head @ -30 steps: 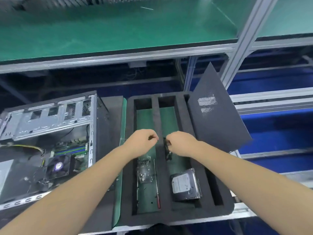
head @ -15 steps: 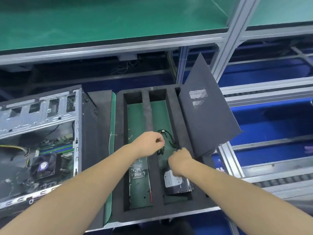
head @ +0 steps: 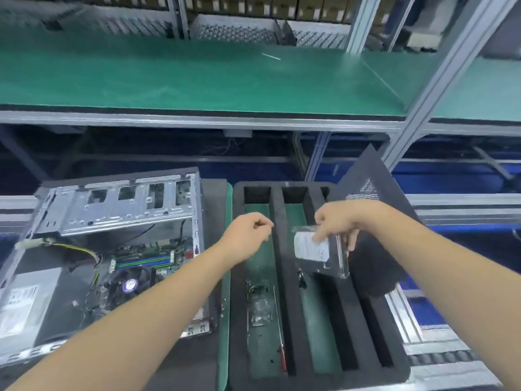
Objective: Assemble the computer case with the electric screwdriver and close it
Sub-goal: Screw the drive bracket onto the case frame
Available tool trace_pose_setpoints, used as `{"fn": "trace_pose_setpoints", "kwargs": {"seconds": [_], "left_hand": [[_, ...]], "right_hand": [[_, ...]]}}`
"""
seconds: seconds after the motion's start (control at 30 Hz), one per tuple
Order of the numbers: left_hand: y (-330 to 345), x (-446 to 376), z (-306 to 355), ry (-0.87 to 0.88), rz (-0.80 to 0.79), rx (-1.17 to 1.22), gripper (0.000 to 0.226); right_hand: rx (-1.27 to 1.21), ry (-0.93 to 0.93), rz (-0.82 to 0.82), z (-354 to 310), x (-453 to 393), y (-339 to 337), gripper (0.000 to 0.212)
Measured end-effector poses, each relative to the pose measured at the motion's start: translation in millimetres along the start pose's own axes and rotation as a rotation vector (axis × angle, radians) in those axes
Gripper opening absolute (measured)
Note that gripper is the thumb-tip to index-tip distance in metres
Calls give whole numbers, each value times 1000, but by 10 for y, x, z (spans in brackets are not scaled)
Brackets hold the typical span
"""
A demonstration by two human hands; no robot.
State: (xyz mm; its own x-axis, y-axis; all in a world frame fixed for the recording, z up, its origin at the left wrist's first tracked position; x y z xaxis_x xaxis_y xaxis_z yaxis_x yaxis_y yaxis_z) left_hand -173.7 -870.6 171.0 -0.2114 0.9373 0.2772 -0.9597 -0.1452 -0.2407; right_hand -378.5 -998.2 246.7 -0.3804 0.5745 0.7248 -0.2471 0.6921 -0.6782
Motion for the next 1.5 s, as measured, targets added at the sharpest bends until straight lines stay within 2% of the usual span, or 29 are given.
{"fn": "trace_pose_setpoints", "kwargs": {"seconds": [0.07,0.13,0.23,0.33,0.47,0.53,0.7,0.8,0.87,0.93,0.97,1.03,1.07,1.13,1.17,1.2,1.23,1.3,1.37,1.4,1.47,1.5], "left_hand": [[-352,107,21,5,155,193,15],[-758,231,6,-46,229,372,21],[-1337,396,-34,-159,110,618,36],[-1768,540,-134,-101,23,630,40],[-2224,748,-373,-94,163,639,26],[-2399,820,-484,-77,178,654,21],[-2626,983,-575,25,216,537,20],[-2664,1048,-527,92,193,518,17],[-2677,1102,-468,193,212,413,15],[-2703,1163,-411,378,260,74,20],[-2708,1193,-391,480,278,-135,23],[-2686,1236,-335,707,267,-472,24],[-2671,1245,-307,825,249,-598,25],[-2648,1254,-275,1011,265,-804,32],[-2642,1249,-264,1054,304,-859,38],[-2639,1239,-270,1053,347,-882,43],[-2629,1233,-288,1010,386,-867,49],[-2559,1260,-332,805,463,-668,59],[-2467,1273,-388,486,540,-284,58],[-2422,1268,-388,318,556,-45,49],[-2302,1248,-375,-4,459,460,25],[-2244,1224,-374,-108,365,638,29]], "right_hand": [[-159,-50,164,-313,158,-327,32],[-367,-117,319,-716,231,-440,31],[-654,-220,456,-1419,143,-253,32],[-889,-308,419,-2101,-57,135,44],[-1138,-363,304,-2784,-308,665,43],[-1167,-352,301,-2993,-371,830,38],[-796,-264,524,-3181,-339,917,28],[-733,-256,549,-3168,-277,861,29],[-968,-257,404,-3142,-224,811,31],[-1384,-324,122,-3107,-149,756,53],[-1509,-360,-5,-3067,-125,727,68],[-1577,-435,-165,-2978,-123,686,89],[-1565,-474,-207,-2942,-111,670,89],[-1531,-522,-215,-2909,-71,640,62],[-1529,-531,-187,-2895,-73,639,50],[-1538,-539,-140,-2877,-97,647,46],[-1553,-552,-89,-2865,-125,656,45],[-1573,-605,-12,-2860,-153,671,37],[-1594,-623,46,-2849,-165,683,33],[-1617,-618,71,-2843,-169,692,33],[-1674,-620,92,-2854,-189,735,32],[-1706,-621,97,-2874,-190,756,33]]}}
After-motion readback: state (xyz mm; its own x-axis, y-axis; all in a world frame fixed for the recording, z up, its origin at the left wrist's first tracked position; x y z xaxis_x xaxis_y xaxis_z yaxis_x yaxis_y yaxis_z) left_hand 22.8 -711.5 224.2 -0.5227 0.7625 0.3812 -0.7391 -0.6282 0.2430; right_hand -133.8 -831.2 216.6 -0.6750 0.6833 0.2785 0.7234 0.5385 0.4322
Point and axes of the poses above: each hand's wrist, its own x-axis away from the middle knuckle, its own y-axis out of the palm, z = x × y, the point moved 1 cm from there along -x, towards the middle knuckle, and after that the axes turned 11 degrees about x, right-handed, at the moved point
